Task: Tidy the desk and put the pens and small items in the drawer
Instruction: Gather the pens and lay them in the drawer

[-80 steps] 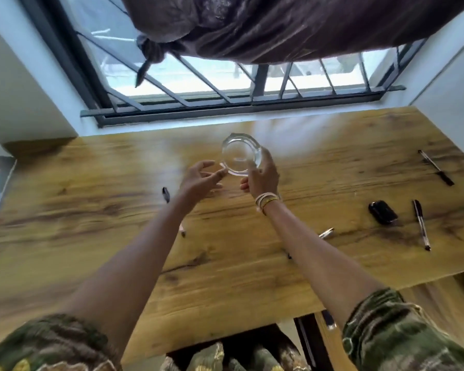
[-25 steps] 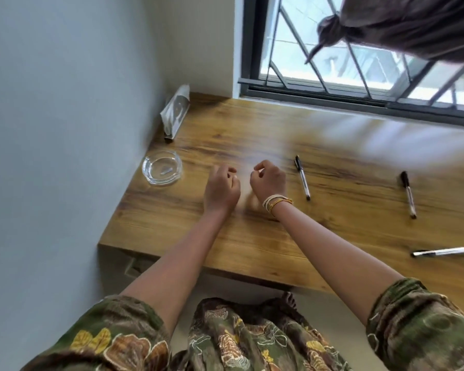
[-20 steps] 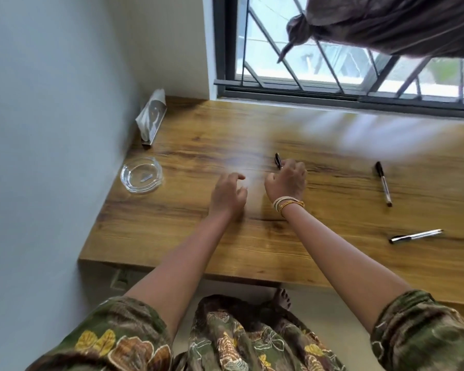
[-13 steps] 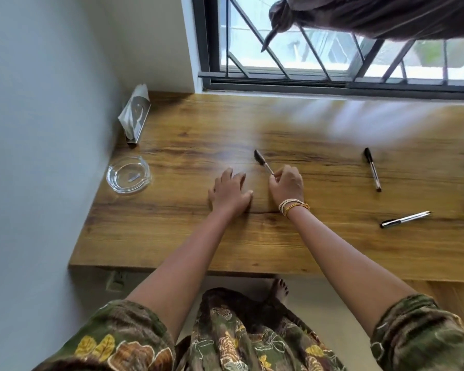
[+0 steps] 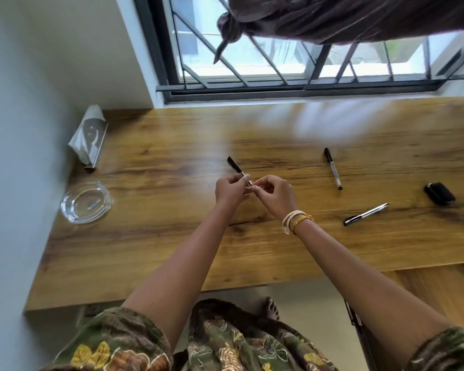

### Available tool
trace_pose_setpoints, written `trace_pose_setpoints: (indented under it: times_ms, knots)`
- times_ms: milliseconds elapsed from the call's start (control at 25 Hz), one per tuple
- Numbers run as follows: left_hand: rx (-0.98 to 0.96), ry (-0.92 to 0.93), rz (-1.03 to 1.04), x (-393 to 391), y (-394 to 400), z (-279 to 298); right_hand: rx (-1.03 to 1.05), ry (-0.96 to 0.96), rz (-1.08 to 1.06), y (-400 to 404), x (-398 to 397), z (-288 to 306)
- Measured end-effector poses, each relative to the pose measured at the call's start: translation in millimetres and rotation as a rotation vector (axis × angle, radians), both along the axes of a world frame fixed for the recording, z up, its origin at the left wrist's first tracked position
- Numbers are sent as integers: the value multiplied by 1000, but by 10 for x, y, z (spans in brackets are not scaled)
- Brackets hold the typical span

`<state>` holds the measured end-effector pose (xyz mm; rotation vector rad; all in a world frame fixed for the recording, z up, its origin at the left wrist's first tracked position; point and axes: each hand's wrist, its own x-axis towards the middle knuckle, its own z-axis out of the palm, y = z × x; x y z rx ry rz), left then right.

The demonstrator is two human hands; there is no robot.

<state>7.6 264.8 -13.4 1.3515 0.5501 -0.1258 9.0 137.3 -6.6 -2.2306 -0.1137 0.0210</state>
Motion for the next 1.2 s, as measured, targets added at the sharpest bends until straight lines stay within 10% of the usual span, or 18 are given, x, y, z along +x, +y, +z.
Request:
trace_pose_setpoints:
  times_ms: [480,760,1200]
  knots:
    - [-41,54,-16,356,-682,7,-519,64,-494,-1334,827,-189]
    - [-12,69,-89,544,-917,-13,52,101,-283,-1039,632,-11]
    - [-85,99,-170,569,-1174,-65,266,177,-325,-1034,369,-70]
